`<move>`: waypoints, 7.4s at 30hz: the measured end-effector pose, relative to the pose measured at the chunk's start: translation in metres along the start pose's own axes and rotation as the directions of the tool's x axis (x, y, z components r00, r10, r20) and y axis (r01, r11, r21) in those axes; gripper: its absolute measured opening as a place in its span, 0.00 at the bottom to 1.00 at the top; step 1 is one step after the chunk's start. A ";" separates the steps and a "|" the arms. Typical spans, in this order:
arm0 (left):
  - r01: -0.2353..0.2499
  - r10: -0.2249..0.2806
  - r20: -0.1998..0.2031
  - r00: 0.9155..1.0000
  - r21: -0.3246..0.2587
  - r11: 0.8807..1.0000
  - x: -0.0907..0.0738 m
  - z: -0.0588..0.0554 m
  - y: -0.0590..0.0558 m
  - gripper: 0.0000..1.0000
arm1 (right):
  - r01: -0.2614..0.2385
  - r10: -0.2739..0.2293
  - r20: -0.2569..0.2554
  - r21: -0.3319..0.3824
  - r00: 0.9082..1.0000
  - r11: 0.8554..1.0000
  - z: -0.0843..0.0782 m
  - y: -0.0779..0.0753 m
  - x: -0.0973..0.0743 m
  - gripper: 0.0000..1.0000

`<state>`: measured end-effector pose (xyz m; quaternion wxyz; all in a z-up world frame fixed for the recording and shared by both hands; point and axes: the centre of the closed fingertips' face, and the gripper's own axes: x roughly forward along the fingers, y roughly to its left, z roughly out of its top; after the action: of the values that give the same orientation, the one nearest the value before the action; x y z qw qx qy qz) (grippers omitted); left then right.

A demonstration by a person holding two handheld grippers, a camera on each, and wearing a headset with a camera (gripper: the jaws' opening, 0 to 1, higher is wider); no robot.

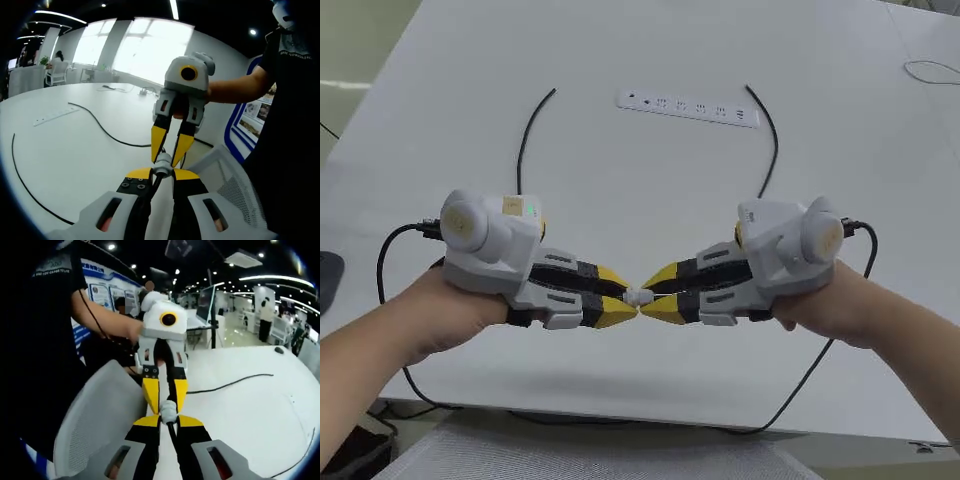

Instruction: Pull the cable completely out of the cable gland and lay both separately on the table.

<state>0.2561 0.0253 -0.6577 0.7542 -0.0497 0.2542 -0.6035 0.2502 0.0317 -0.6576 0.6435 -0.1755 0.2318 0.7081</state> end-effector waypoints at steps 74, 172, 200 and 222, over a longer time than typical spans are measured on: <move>0.009 -0.010 -0.021 1.000 -0.014 1.000 0.000 -0.001 -0.013 0.15 | 0.053 -0.059 -0.032 -0.154 0.998 0.987 0.003 0.014 -0.003 0.07; -0.099 0.096 0.027 0.995 0.159 0.982 0.002 0.031 0.004 0.15 | 0.579 -0.576 -0.094 0.245 0.812 0.777 -0.030 -0.031 -0.047 0.00; -0.127 0.121 0.061 0.991 0.113 0.985 -0.004 0.030 0.002 0.15 | 0.622 -0.675 -0.171 0.593 0.718 0.512 -0.101 -0.041 -0.076 0.01; -0.145 0.141 0.049 0.989 0.094 0.985 -0.009 0.029 0.002 0.15 | 0.659 -0.642 -0.149 0.185 0.752 0.729 -0.022 -0.019 -0.067 0.18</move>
<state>0.2697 0.0279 -0.6309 0.8021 -0.0071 0.2115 -0.5584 0.2756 -0.0345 -0.6416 0.8569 -0.1976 0.2585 0.3998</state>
